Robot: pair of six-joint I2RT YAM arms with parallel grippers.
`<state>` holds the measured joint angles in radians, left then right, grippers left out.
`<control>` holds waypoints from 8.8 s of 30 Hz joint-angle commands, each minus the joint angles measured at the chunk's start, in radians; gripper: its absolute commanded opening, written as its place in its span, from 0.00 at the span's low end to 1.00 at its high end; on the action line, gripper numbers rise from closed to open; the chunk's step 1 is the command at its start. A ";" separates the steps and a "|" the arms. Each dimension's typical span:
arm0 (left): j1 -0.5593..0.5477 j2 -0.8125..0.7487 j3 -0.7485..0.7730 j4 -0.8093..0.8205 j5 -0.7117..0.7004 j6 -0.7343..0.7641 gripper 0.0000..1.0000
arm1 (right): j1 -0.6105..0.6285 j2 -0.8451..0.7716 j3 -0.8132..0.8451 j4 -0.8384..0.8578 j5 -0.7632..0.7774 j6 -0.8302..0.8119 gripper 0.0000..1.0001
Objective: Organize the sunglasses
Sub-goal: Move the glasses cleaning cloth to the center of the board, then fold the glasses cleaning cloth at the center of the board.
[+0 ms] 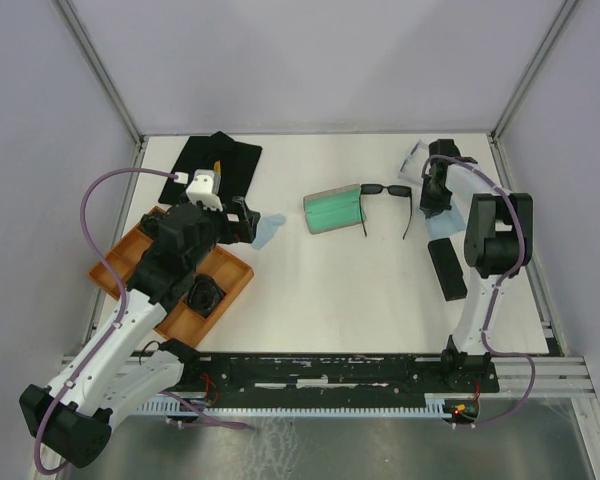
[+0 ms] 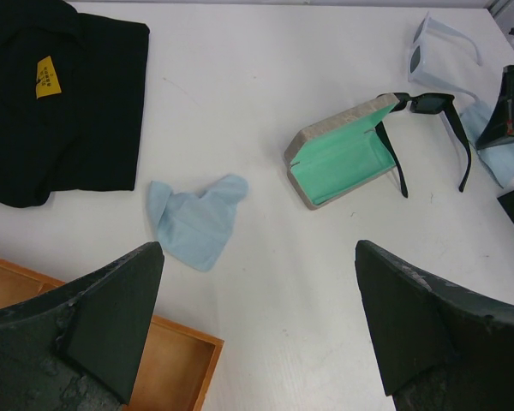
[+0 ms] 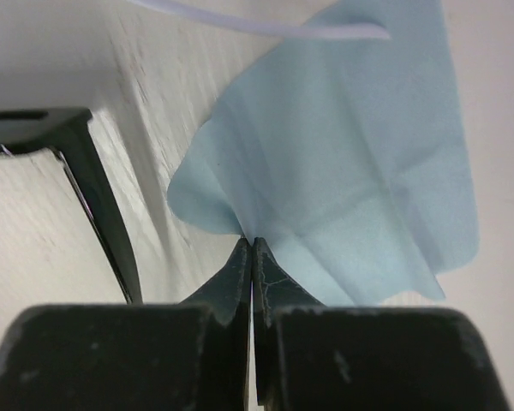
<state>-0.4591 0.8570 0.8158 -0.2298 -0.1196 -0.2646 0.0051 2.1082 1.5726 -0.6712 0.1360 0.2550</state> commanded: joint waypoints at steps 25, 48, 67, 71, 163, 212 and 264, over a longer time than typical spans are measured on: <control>0.007 -0.007 -0.027 0.043 0.010 -0.130 1.00 | 0.369 -0.524 -0.488 0.013 -0.139 0.097 0.00; 0.007 -0.093 -0.194 0.005 -0.130 -0.343 0.99 | 0.865 -0.311 -0.441 0.370 -0.362 0.347 0.35; 0.008 -0.068 -0.244 0.124 -0.008 -0.371 0.99 | 0.700 -0.428 -0.566 0.303 -0.080 0.079 0.20; 0.008 -0.047 -0.251 0.142 0.026 -0.376 0.99 | 0.697 -0.429 -0.610 0.322 -0.094 0.096 0.15; -0.345 0.792 0.034 0.458 0.046 -0.145 0.65 | 0.445 -0.365 -0.567 0.093 -0.111 0.091 0.24; -0.503 1.016 0.202 0.235 -0.158 -0.018 0.39 | 0.416 -0.414 -0.631 0.249 -0.133 0.119 0.00; -0.482 0.922 0.152 0.497 -0.197 0.172 0.03 | 0.412 -0.623 -0.741 0.507 -0.113 0.045 0.00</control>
<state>-0.9463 1.8259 0.9829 0.1738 -0.3275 -0.1638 0.4183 1.5421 0.8494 -0.2226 -0.0051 0.3122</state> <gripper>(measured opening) 0.037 0.007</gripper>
